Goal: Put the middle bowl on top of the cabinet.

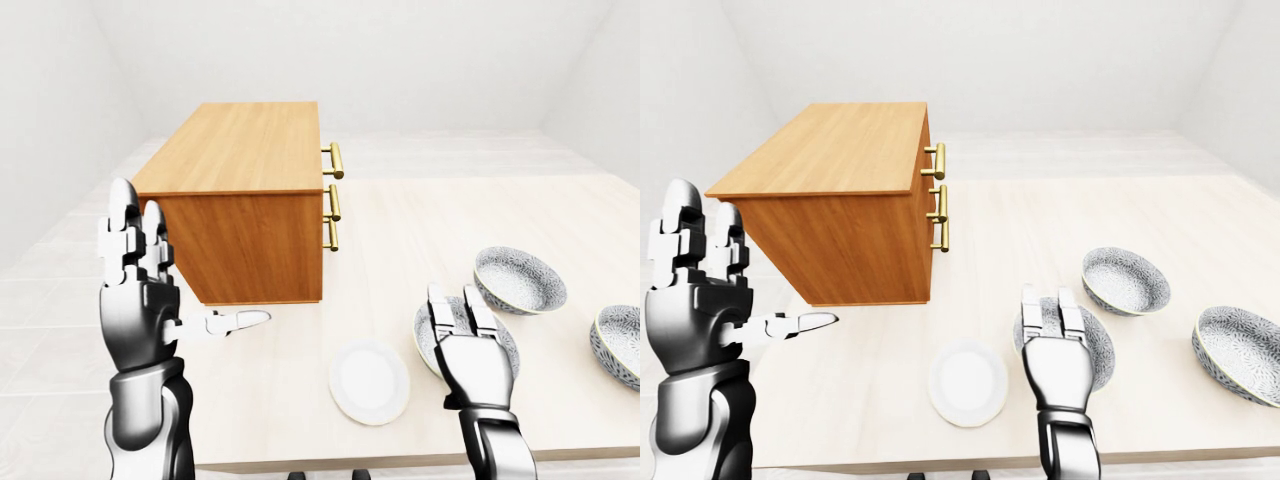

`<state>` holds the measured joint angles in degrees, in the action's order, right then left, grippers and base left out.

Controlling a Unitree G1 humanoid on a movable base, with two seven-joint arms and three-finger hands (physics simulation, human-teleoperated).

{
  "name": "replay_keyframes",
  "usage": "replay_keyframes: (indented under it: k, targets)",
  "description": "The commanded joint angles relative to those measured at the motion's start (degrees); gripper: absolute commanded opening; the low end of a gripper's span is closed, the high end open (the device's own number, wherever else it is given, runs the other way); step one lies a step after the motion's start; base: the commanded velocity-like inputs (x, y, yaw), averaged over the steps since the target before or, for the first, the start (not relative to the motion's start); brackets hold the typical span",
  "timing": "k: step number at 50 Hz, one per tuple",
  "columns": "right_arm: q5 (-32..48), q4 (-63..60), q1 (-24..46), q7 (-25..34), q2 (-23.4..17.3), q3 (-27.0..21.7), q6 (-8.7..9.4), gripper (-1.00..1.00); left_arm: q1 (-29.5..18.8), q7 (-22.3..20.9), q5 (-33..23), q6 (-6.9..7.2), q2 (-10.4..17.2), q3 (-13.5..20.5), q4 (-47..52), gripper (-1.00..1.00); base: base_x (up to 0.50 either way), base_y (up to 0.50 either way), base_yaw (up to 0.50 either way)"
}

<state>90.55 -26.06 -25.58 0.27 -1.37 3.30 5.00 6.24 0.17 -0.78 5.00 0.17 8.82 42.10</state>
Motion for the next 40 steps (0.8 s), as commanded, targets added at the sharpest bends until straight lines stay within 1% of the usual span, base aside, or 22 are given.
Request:
replay_keyframes:
  k: [1, 4, 5, 7, 9, 12, 15, 17, 19, 20, 21, 23, 33, 36, 40]
  targets:
    - [-1.7, 3.3, 0.8, -1.8, 0.3, -1.4, 0.00, 1.00, 0.1, -0.1, 0.0, 0.00, 0.0, -0.1, -0.3, 1.00, 0.00, 0.00, 0.00]
    - [-2.4, 4.4, 1.0, -2.7, 0.3, -1.3, 0.00, 1.00, 0.1, -0.1, -0.1, 0.00, 0.0, -0.2, -0.1, 1.00, 0.00, 0.00, 0.00]
    - [-1.9, 3.7, 1.0, -1.8, 0.3, -0.9, 0.00, 1.00, 0.1, 0.0, -0.1, 0.00, 0.0, -0.2, 0.0, 1.00, 0.00, 0.00, 0.00]
    - [-1.7, 6.3, 2.0, -3.0, 0.5, -0.4, 0.00, 1.00, 0.0, 0.0, 0.1, 0.00, 0.0, 0.0, 0.1, 1.00, 0.00, 0.00, 0.00]
    - [-1.0, 5.8, 2.4, -1.8, 0.4, 0.1, 0.00, 1.00, 0.0, 0.0, 0.1, 0.00, 0.0, 0.2, 0.2, 1.00, 0.00, 0.00, 0.00]
    - [-1.5, 6.9, 2.3, -3.1, 0.3, 0.7, 0.00, 1.00, 0.1, -0.1, 0.0, 0.00, 0.0, 0.0, 0.3, 1.00, 0.00, 0.00, 0.00]
    - [-0.2, 4.9, 2.0, -1.0, 0.0, 1.4, 0.00, 1.00, 0.0, 0.0, 0.0, 0.00, 0.0, 0.0, 0.2, 1.00, 0.00, 0.00, 0.00]
    - [-1.2, 7.2, 2.0, -3.2, -0.1, 1.2, 0.00, 1.00, 0.0, -0.1, 0.1, 0.00, 0.0, 0.1, 0.0, 1.00, 0.00, 0.00, 0.00]
    - [0.0, 7.2, 1.9, -2.1, -0.1, 1.1, 0.00, 1.00, 0.1, -0.2, -0.1, 0.00, 0.0, -0.1, 0.0, 1.00, 0.00, 0.00, 0.00]
    - [0.3, 8.4, 2.1, -3.2, 0.0, 1.2, 0.00, 1.00, 0.1, -0.2, -0.1, 0.00, 0.0, -0.1, 0.0, 1.00, 0.00, 0.00, 0.00]
    - [0.6, 8.3, 2.3, -2.1, -0.1, 1.6, 0.00, 1.00, 0.2, -0.2, -0.1, 0.00, 0.0, -0.2, 0.1, 1.00, 0.00, 0.00, 0.00]
    - [-0.1, 10.3, 2.7, -3.4, -0.1, 1.2, 0.00, 1.00, 0.2, -0.2, -0.1, 0.00, 0.0, -0.1, 0.2, 1.00, 0.00, 0.00, 0.00]
    - [-2.2, 10.5, 1.7, -3.4, -1.0, -1.5, 0.00, 1.00, 0.3, -0.3, -0.3, 0.00, -0.1, -0.4, -0.1, 1.00, 0.00, 0.00, 0.00]
    - [-2.3, 12.7, 2.1, -4.3, -0.9, -1.7, 0.00, 1.00, 0.3, -0.3, -0.6, 0.00, 0.0, -0.5, -0.3, 1.00, 0.00, 0.00, 0.00]
    - [-2.6, 12.4, 1.3, -4.4, -0.9, -2.0, 0.00, 1.00, 0.3, -0.3, -0.7, 0.00, 0.0, -0.6, -0.2, 1.00, 0.00, 0.00, 0.00]
